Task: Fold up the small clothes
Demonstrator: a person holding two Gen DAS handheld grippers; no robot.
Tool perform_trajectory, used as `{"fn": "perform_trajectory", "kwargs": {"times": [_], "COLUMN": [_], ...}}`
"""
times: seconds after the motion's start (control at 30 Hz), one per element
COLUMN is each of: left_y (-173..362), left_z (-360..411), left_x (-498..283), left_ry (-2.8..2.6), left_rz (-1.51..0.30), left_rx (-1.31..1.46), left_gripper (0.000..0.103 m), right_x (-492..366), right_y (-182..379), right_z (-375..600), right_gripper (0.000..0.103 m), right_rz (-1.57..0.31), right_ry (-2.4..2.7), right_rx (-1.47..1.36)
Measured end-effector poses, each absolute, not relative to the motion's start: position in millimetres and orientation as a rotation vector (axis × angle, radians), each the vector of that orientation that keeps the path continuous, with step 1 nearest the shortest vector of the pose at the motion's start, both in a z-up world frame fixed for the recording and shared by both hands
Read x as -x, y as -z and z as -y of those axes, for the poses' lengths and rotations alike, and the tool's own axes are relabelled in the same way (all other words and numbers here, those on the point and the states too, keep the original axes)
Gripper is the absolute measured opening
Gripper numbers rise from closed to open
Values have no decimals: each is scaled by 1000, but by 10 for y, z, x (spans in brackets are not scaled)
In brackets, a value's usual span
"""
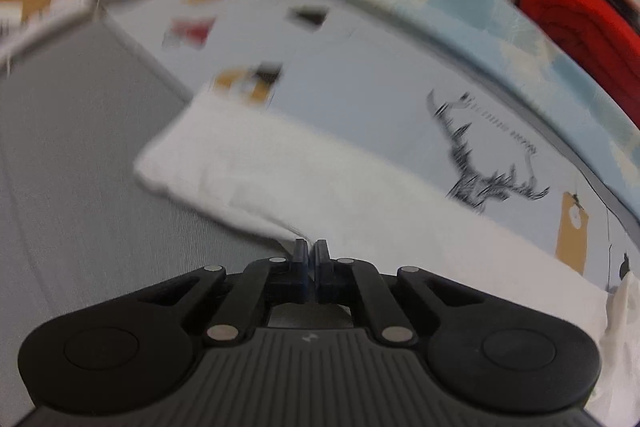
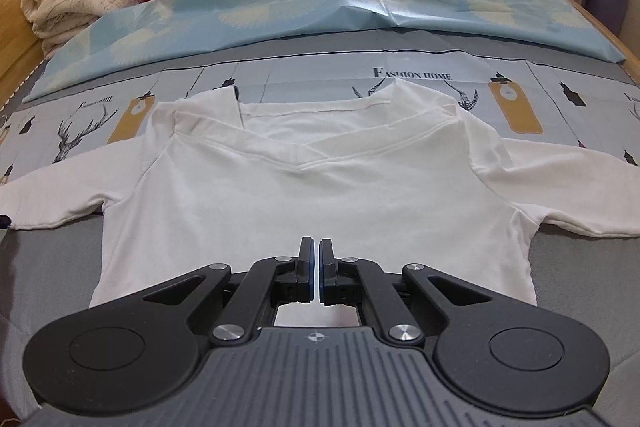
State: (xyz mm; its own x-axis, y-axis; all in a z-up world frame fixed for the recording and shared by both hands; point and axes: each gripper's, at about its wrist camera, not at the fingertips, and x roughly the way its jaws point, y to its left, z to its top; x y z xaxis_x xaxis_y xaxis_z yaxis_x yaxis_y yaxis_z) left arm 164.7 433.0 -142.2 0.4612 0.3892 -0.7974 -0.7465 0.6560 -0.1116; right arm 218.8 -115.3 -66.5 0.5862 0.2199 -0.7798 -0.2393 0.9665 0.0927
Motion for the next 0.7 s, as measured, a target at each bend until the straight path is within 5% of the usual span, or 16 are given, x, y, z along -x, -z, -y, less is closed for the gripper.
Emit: {"fn": "perform_trajectory", "kwargs": {"times": [0.37,0.47,0.57,0.7], "left_y": [125,119,286,394], "left_z": [-2182,-1362,-756,-982], "left_x": [-2026,-2168,-2339,-2491], "left_ry": [-211,99,356,178], "left_rz": [-497,-549,-692,-725], "left_rx": [300,331,298,344], "left_gripper": [1,4,17,19], "right_x": [-2301,-2323,-2340,-2395], "right_y": [635,664,743,899], "right_z": [1427,1538,1642,1740], "right_gripper": [1,1,1,1], "right_rz": [-889,-893,-906,-952], "right_ry": [-169,-130,-83,-52], "right_rx": [-137,-189,-229,-284]}}
